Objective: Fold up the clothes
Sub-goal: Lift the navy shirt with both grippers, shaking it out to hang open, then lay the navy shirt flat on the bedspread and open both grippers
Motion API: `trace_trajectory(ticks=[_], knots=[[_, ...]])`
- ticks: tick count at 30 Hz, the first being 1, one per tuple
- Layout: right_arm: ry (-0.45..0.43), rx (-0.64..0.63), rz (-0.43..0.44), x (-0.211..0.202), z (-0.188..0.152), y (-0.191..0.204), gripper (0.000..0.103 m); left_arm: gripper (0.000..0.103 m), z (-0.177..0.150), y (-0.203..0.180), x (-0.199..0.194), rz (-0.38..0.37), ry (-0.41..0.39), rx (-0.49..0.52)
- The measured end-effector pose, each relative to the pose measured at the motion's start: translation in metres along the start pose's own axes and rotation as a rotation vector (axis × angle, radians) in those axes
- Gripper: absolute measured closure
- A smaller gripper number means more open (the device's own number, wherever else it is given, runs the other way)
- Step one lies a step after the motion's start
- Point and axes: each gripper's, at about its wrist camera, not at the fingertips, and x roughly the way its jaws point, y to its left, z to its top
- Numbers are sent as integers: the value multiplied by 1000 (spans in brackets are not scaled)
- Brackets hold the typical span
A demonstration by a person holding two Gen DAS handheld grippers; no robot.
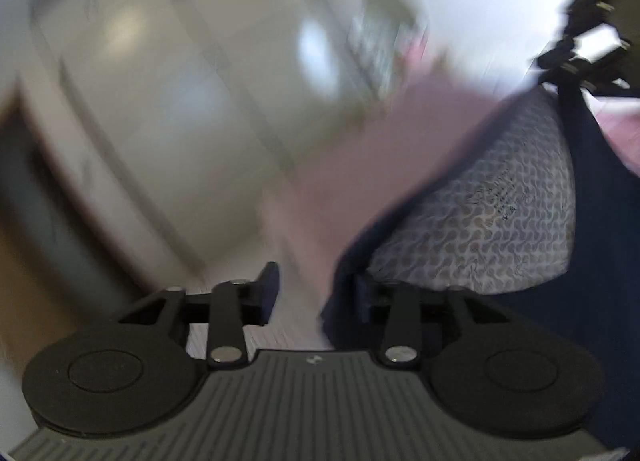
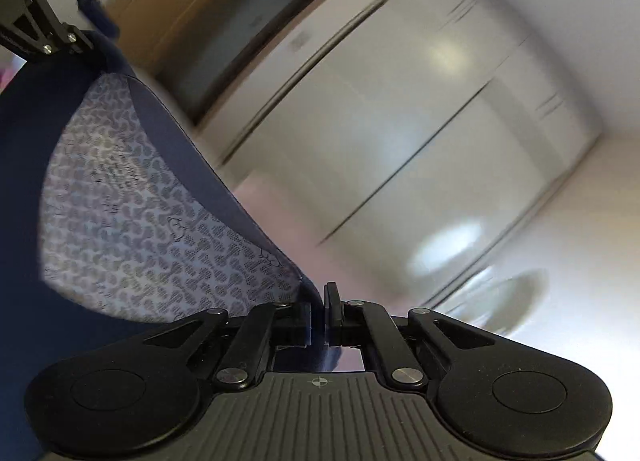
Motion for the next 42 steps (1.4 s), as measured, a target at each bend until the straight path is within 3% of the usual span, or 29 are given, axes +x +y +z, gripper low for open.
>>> trace_trajectory(ticks=[1,2,3,7,11,14,18,22,26,29,31,38,39,41,42], knots=[[55,32,37,32,-23,12,40,63,-23,-6,20,-22,66,-40],[106,80,79,59,-44,26,29,62,-49,-21,26,-39,116,-42],[151,122,122,78,-66,41,27,62,-75,-36,33,-56,166,-44],[301,253,291,86,-147,101,27,62,-182,-94,44,-126,364,-84],[503,426,403,47,-215,146,27,61,-264,-110,-5,-185,508,-161],[625,562,441,0,-225,161,27,60,-295,-112,-56,-260,570,-202],[724,702,450,-83,-257,200,27,52,-329,-122,-105,-393,591,-232],[801,792,429,-150,-276,230,27,51,-361,-129,-127,-485,579,-280],[850,808,368,-187,-285,248,27,48,-379,-136,-141,-527,493,-197],[870,787,362,-197,-287,256,27,47,-388,-144,-144,-541,454,-120],[857,813,365,-195,-291,254,27,47,-392,-142,-138,-541,458,-178],[751,1109,365,-172,-323,225,27,42,-394,-114,-112,-510,471,-430],[737,1138,375,-170,-325,221,28,42,-392,-113,-109,-518,484,-440],[739,1186,370,-167,-330,212,62,52,-388,-112,-105,-532,509,-460],[749,1212,369,-169,-337,210,103,57,-386,-111,-102,-539,522,-470]])
